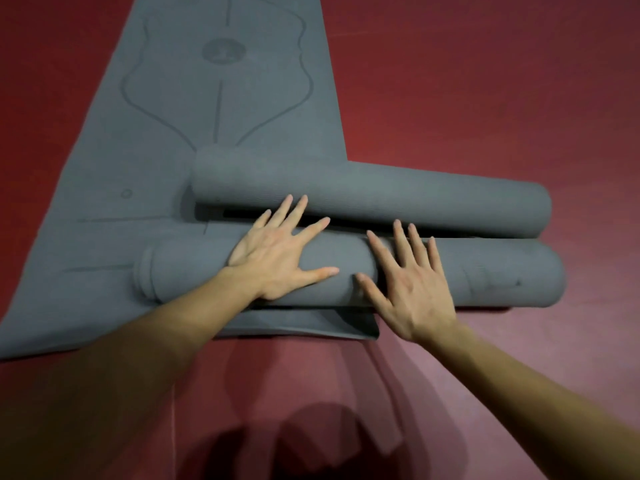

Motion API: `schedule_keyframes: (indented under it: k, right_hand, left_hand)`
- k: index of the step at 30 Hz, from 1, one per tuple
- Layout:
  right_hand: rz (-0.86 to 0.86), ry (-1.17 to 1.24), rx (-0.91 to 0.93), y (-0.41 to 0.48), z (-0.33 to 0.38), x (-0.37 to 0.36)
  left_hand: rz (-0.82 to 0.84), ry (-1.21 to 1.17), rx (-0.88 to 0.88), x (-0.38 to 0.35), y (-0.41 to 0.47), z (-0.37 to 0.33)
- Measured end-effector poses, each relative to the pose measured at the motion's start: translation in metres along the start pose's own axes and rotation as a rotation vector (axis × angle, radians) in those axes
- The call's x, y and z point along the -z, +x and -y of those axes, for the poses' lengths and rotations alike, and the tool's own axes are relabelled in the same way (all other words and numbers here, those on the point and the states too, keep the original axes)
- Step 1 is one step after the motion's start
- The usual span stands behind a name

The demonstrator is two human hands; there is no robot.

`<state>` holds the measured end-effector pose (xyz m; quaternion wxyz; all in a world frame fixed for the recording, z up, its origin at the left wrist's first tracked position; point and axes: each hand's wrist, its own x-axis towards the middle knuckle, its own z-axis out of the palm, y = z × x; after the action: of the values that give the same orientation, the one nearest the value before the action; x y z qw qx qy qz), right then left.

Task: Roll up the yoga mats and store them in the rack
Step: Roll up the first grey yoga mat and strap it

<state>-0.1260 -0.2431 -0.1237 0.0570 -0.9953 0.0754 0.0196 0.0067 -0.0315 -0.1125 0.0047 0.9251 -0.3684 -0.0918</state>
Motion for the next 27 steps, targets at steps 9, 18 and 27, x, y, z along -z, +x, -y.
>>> schedule_keyframes:
  k: [9, 18, 27]
  right_hand:
    - [0.076, -0.027, -0.028, 0.068, -0.009, 0.01]
    - [-0.055, -0.005, -0.012, 0.03, -0.011, -0.005]
    - [-0.078, 0.017, -0.014, -0.016, -0.001, -0.007]
  left_hand:
    - [-0.176, 0.021, 0.004, -0.016, -0.013, 0.0]
    - [-0.083, 0.123, 0.01, -0.015, 0.005, 0.008]
    - [-0.283, 0.099, -0.043, -0.034, -0.025, -0.001]
